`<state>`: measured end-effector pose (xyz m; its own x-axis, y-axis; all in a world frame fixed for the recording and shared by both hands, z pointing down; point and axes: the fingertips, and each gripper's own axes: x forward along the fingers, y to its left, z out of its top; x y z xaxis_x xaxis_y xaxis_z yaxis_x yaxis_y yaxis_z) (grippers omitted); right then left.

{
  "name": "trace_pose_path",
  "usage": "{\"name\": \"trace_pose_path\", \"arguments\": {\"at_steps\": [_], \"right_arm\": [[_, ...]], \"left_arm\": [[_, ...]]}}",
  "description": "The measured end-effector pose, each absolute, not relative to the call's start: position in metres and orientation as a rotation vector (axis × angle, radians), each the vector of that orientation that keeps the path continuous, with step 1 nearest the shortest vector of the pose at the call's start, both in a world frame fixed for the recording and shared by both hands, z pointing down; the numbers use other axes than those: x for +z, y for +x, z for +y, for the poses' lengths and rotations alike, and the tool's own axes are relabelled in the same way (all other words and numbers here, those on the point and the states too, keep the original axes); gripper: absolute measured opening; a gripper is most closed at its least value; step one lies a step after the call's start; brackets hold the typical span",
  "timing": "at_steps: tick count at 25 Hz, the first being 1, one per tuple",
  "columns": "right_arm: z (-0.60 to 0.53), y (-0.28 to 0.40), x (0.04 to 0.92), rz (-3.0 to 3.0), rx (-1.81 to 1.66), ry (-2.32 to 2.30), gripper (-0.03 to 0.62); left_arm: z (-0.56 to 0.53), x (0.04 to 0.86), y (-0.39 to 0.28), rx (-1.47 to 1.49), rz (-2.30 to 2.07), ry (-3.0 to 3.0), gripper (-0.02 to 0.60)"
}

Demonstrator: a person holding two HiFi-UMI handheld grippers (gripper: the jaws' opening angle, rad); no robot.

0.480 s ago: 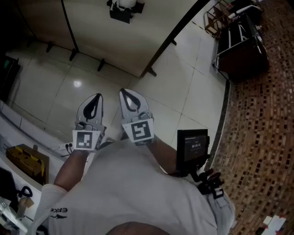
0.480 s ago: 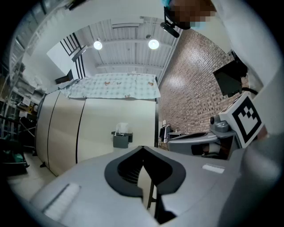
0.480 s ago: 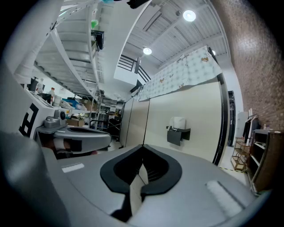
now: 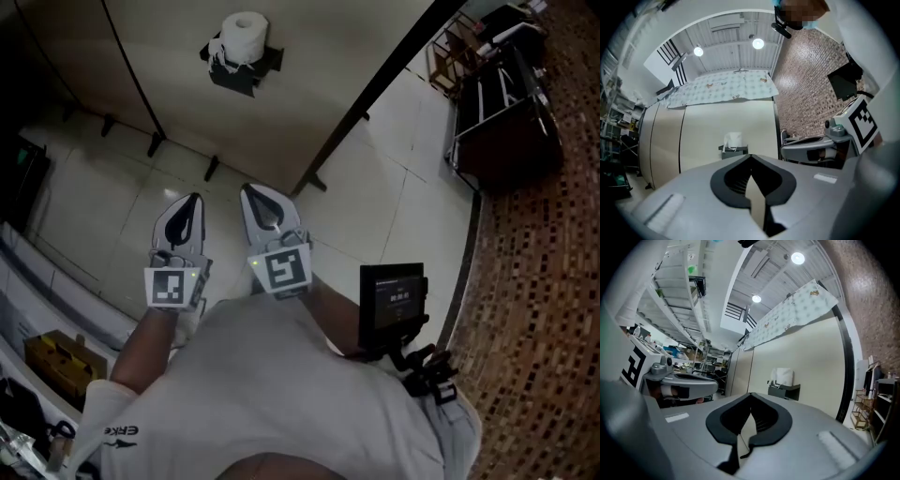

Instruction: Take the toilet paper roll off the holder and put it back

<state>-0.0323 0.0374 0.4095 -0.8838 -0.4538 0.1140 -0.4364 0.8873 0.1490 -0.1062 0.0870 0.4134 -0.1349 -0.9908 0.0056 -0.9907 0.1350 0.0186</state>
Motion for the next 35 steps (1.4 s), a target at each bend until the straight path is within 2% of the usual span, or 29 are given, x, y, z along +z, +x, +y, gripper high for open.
{"name": "trace_pose_path", "arguments": {"at_steps": [10, 19, 35], "right_arm": [[-0.072, -0.057, 0.391, -2.950, -0.224, 0.601, 0.015], [-0.105, -0.085, 0.386, -2.943, -0.267, 0.594, 0.015], [-0.164, -0.181, 0.363, -2.725, -0.494, 0.770, 0.025]], "left_arm": [[-0.015, 0.390, -0.131, -0.001, -2.443, 2.013, 0.003], [-0.050, 0.383, -0.159, 0.060, -2.439, 2.037, 0.003], [-0.120, 0.371, -0.264, -0.144, -2.278, 2.341, 0.003]]}}
